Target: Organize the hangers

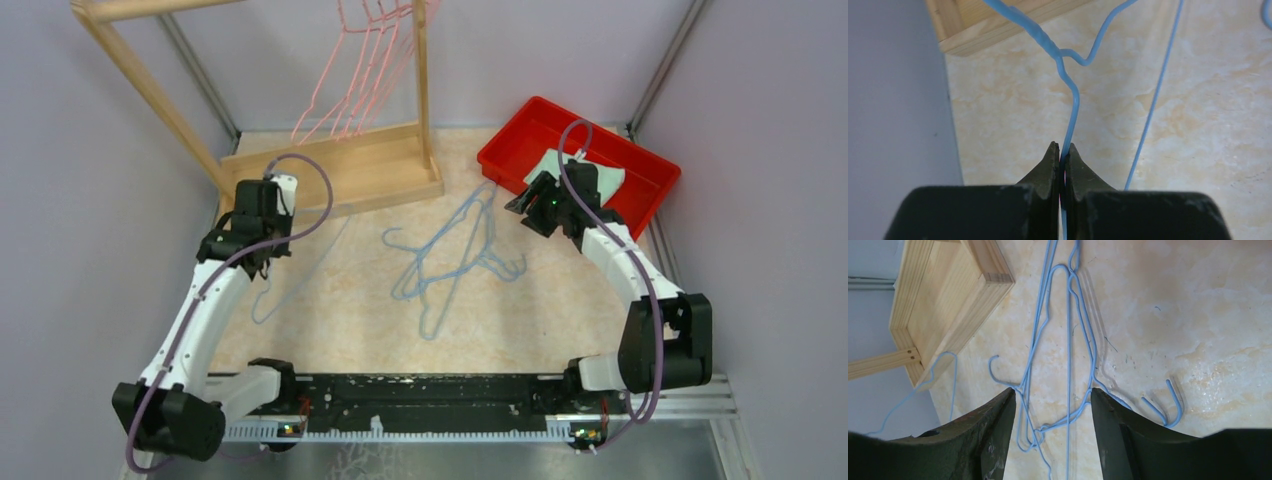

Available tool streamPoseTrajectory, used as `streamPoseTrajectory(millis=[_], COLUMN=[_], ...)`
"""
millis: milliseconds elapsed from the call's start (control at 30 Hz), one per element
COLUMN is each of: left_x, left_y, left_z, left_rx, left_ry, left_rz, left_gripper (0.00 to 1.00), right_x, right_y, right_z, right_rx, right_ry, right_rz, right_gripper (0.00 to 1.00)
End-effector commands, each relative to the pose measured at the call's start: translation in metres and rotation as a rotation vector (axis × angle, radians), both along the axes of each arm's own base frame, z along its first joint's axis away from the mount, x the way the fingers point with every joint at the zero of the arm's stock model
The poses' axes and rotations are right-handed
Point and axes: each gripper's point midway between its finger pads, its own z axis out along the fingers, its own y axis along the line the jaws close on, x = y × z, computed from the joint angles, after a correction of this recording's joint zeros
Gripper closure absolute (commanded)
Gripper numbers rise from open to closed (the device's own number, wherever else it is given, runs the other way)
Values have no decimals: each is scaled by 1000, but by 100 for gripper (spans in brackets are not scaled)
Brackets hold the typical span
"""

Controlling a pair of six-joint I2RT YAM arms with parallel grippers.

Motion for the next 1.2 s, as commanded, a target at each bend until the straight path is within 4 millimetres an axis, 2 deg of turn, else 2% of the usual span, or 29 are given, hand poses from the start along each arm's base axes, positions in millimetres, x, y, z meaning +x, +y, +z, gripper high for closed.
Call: streamPoseTrajectory(millis=[0, 100, 300, 467, 633, 800, 900, 1000, 1100, 1167], left_x=[-3, -6, 3, 32, 79, 121, 130, 131, 134, 142], left_y=[37, 49, 52, 70, 86, 83, 79, 69, 60, 58], left_z=[40, 58, 81, 110, 161, 238, 284, 324, 341, 339], left_rx=[71, 91, 81, 101, 144, 131, 114, 72, 33, 21], left_ry=[-120, -177, -280, -349, -447, -631, -763, -903, -953, -942], left_rz=[141, 179, 182, 212, 227, 198, 178, 133, 98, 87], left_gripper=[100, 100, 100, 100, 100, 100, 100, 100, 100, 100], right_x=[8, 10, 13, 14, 18, 21, 21, 22, 24, 26], right_y=[0, 1, 3, 4, 4, 3, 0, -2, -2, -1], right_z=[20, 19, 16, 16, 21, 25, 26, 25, 23, 24], right_rx=[17, 18, 25, 22, 16, 8, -5, -16, -18, -18], right_ry=[-59, -55, -43, -36, -34, -36, -38, -34, -30, -32], right_rz=[0, 3, 13, 15, 20, 17, 9, 1, 0, 0], right_gripper=[43, 43, 43, 43, 43, 43, 43, 43, 44, 44])
